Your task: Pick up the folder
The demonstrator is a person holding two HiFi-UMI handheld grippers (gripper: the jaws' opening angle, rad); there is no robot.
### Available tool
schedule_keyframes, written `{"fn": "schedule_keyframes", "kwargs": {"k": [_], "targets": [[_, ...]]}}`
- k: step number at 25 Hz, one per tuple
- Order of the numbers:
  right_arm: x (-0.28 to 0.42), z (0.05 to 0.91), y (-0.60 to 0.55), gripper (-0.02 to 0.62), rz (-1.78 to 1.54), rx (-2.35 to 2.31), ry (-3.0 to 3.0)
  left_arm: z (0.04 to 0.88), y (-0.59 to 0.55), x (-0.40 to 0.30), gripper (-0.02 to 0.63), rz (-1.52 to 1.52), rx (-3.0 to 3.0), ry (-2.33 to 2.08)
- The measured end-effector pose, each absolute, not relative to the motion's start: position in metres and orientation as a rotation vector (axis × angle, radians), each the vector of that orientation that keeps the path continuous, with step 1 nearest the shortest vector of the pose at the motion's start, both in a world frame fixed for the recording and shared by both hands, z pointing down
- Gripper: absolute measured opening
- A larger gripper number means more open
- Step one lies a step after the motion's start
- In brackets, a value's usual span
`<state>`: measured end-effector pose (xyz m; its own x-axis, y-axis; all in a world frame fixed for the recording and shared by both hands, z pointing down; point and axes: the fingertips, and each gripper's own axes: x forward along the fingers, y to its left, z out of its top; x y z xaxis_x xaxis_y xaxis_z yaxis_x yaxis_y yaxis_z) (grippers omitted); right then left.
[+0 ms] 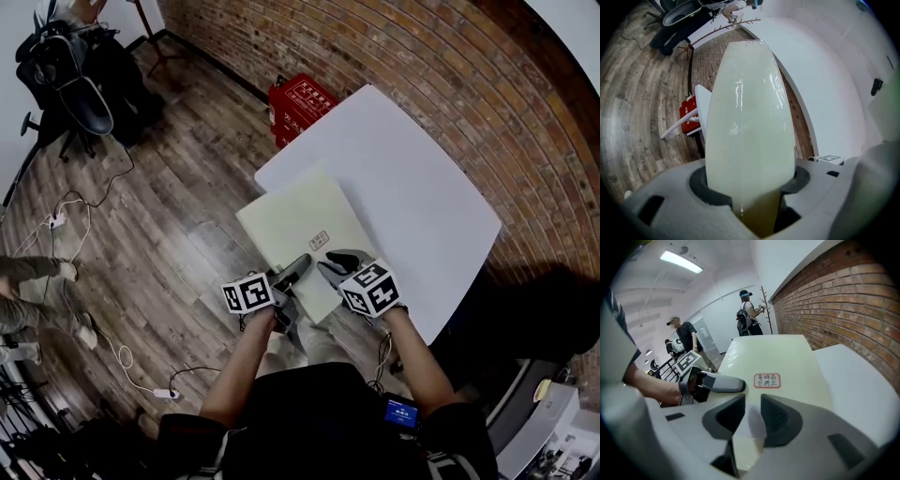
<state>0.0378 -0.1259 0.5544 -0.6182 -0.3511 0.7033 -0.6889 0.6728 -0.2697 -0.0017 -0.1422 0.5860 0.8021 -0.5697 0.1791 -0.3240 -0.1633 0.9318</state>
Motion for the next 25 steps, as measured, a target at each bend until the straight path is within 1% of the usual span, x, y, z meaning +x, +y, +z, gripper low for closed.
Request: {"fn": "schedule_keyframes", "kwargs": {"k": [5,7,15,25], "targets": [[0.035,0.530,-0.133,0.060,0.718,0.897,-2.304,0.567,-0.150,-0.014,0.262,-0.249,1.813,-0.709],[0.032,0.521,-0.135,0.046,0.711,0.936,-2.315,0.558,-0.152,-0.020,0.262,-0.238,1.838,-0.720],[0.024,0.477,-0.146,0.034,0.656,1.080,-2.390,0.509,-0.158,-0.044,0.261,-0.188,1.998,-0.796],[0.021,0.431,-0.132,0.031,0.536,1.197,-2.491,0.461,-0.148,-0.064,0.262,-0.117,2.202,-0.856]]}}
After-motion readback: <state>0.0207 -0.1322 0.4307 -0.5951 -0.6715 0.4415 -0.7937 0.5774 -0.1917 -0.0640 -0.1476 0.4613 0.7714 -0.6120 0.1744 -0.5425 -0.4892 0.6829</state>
